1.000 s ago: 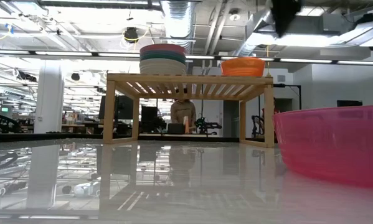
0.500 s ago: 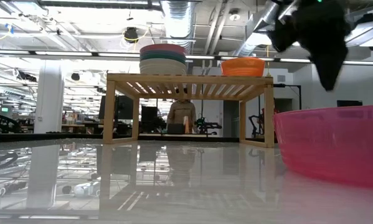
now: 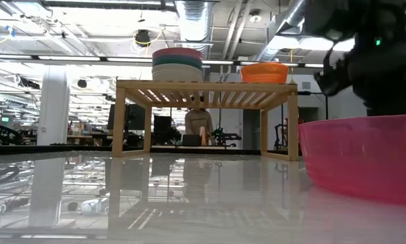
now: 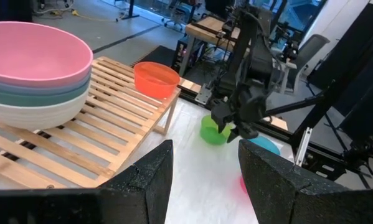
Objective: Place and stack bowls onto a shelf
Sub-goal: Stack the small green bowl on top of the small orange bowl
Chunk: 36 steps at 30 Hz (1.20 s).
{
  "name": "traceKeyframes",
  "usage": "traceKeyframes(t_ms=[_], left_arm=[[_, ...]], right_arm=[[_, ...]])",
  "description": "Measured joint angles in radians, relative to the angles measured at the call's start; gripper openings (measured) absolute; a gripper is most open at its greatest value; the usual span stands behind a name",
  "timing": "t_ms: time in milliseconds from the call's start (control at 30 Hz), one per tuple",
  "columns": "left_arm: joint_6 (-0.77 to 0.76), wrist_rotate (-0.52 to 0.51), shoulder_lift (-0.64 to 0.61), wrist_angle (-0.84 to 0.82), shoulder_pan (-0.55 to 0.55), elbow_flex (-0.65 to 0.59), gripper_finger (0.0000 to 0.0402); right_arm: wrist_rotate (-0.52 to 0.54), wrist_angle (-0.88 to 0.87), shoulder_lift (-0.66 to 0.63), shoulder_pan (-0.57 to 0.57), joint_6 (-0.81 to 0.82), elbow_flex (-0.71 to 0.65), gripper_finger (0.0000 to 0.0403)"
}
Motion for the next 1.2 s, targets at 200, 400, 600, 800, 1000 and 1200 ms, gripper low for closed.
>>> traceKeyframes(t_ms=[200, 400, 600, 800, 1000, 1200], left_arm=[[0.0, -0.009, 0.0, 0.0, 0.0, 0.0, 0.0167], [0.003, -0.045, 0.0, 0.001, 0.0, 0.0, 0.0167], [0.003, -0.054, 0.0, 0.001, 0.0, 0.0, 0.0167], [0.003, -0.052, 0.0, 0.0, 0.0, 0.0, 0.0167], [0.003, -0.052, 0.0, 0.0, 0.0, 0.0, 0.0167], [0.003, -0.051, 0.0, 0.0, 0.0, 0.0, 0.0167]], right_arm=[[0.001, 0.022, -0.001, -0.003, -0.003, -0.037, 0.0199], [0.006, 0.03, -0.002, -0.001, -0.046, -0.035, 0.0032], [0.0, -0.023, -0.037, -0.013, -0.102, 0.037, 0.0023], [0.045, -0.186, -0.112, -0.054, -0.216, 0.28, 0.0023], [0.066, -0.223, -0.164, -0.141, -0.435, 0.617, 0.0023], [0.127, -0.238, -0.167, -0.235, -0.706, 0.909, 0.0023]])
